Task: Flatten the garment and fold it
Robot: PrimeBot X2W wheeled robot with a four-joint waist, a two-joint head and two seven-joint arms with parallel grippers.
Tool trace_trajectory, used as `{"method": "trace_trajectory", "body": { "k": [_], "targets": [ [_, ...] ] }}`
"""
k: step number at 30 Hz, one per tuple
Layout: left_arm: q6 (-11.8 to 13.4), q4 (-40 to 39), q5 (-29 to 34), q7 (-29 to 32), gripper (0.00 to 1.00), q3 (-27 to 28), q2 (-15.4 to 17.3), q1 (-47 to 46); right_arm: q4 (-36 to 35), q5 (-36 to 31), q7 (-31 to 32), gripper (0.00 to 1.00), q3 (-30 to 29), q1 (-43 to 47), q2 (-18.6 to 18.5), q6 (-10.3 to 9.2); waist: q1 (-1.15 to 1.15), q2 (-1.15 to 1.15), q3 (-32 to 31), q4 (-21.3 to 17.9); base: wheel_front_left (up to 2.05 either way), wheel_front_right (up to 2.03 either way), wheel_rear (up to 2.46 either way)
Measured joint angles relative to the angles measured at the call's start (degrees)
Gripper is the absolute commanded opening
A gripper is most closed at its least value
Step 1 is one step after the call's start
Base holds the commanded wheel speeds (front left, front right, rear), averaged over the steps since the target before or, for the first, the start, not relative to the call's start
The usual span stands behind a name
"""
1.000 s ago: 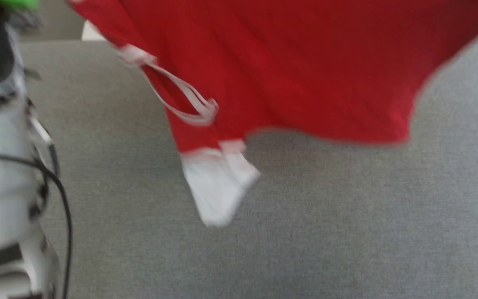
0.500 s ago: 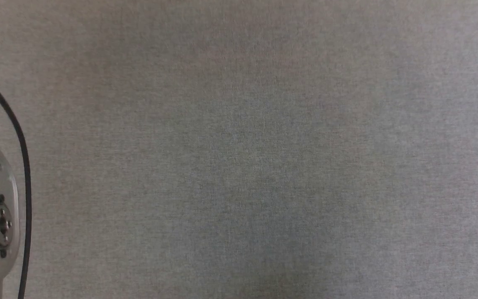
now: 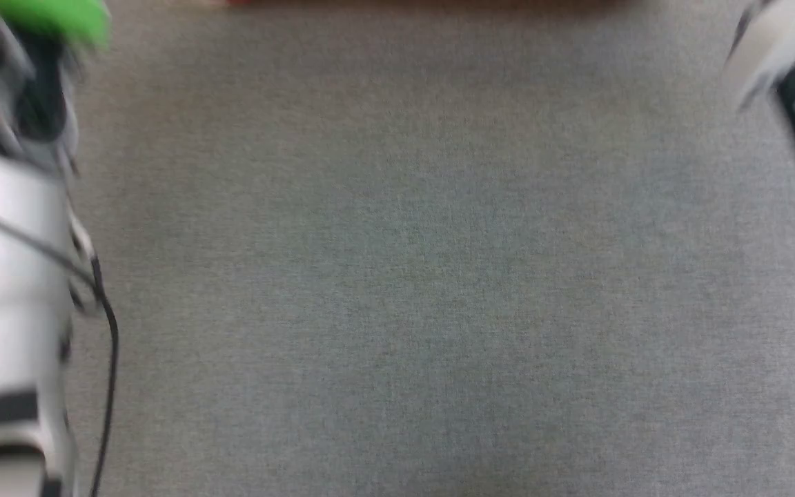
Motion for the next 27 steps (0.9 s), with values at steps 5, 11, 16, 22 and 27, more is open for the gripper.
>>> {"method": "trace_trajectory", "body": {
  "k": [5, 11, 16, 22, 27],
  "targets": [
    [-0.42, -4.01, -1.27, 4.67, 0.00, -1.65, 1.90, 18.17, -2.66, 3.71, 0.26, 0.00, 0.85, 13.76, 0.37, 0.00, -0.01, 0.00, -3.96, 0.71, 0.00, 0.00, 0.00],
    [1.44, -12.41, -5.11, 12.18, 0.00, -3.09, 2.87, 38.67, -6.98, 5.50, 1.64, 0.00, 0.05, 27.93, 0.75, 0.00, -0.01, 0.00, -8.82, 1.54, 0.00, 0.00, 0.00],
    [4.90, -19.36, -7.68, 18.73, 0.00, -4.66, 3.81, 51.70, -10.33, 5.04, 2.98, 0.00, -1.65, 37.02, 1.53, 0.00, -0.01, 0.00, -12.23, 2.37, 0.00, 0.00, 0.00],
    [9.91, -25.74, -10.04, 24.08, 0.00, -4.83, 4.80, 63.68, -14.30, 4.42, 6.23, 0.00, -3.75, 45.07, 2.44, 0.00, -0.01, 0.00, -15.12, 3.13, 0.00, 0.00, 0.00],
    [13.54, -30.61, -11.05, 26.86, 0.00, -5.30, 5.36, 70.61, -17.31, 4.36, 11.09, 0.00, -5.53, 51.89, 2.70, 0.00, -0.01, 0.00, -16.39, 3.83, 0.00, 0.00, 0.00]
  ]
}}
